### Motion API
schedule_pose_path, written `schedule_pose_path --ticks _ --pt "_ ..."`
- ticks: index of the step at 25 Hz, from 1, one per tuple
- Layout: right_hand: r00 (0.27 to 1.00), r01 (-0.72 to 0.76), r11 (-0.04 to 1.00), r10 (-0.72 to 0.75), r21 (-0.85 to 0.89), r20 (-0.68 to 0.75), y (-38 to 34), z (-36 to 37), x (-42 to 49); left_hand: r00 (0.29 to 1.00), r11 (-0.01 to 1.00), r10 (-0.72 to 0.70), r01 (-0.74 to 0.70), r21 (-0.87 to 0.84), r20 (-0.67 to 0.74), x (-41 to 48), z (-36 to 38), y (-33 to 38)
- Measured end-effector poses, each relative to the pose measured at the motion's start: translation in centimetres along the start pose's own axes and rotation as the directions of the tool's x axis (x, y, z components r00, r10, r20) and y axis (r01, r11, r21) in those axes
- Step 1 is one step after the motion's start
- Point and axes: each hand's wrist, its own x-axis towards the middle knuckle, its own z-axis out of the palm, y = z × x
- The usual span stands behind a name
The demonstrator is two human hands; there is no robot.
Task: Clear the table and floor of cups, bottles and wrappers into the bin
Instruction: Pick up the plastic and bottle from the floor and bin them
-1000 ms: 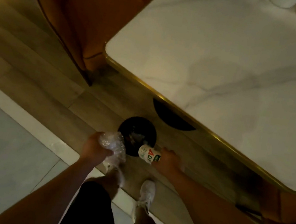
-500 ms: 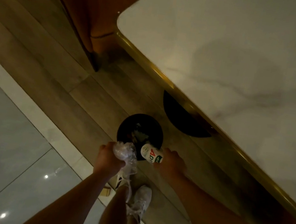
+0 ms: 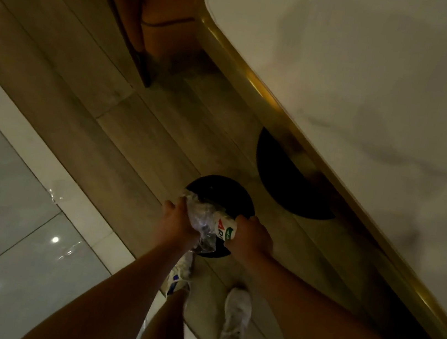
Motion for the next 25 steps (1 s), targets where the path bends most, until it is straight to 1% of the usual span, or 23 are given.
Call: schedule_pose_path --ticks 5,7,11,16,21,25 --pt "0.999 0.053 0.998 -0.053 -0.041 -0.012 1.3 -0.1 1.1 1.000 0.998 -0.013 0.013 0.060 0.001 0.3 1.6 1.3" --pt "0.996 0.085 0.996 -0.086 -0.023 -0.026 1.9 0.1 1.2 0.999 0.996 -0.016 0.013 0.086 0.034 0.1 2.3 1.5" --pt "0.977 0.200 0.980 -0.198 0.024 -0.076 2.9 0.7 0.9 0.995 0.991 -0.074 0.067 0.117 0.062 -0.4 2.6 1.4" --pt "0.983 0.180 0.983 -0.179 0.029 -0.051 3.4 1.3 0.3 0.995 0.994 -0.042 0.033 0.105 0.088 -1.2 3.0 0.8" --pt "0.979 0.192 0.981 -0.190 0.028 -0.077 3.7 2.0 -0.1 1.000 1.000 0.019 -0.019 0.004 0.025 -1.6 3.3 0.3" --pt "0.968 0.231 0.973 -0.229 0.010 -0.099 3.6 2.5 0.1 0.999 0.999 0.040 -0.040 0.018 -0.003 -1.7 3.6 0.1"
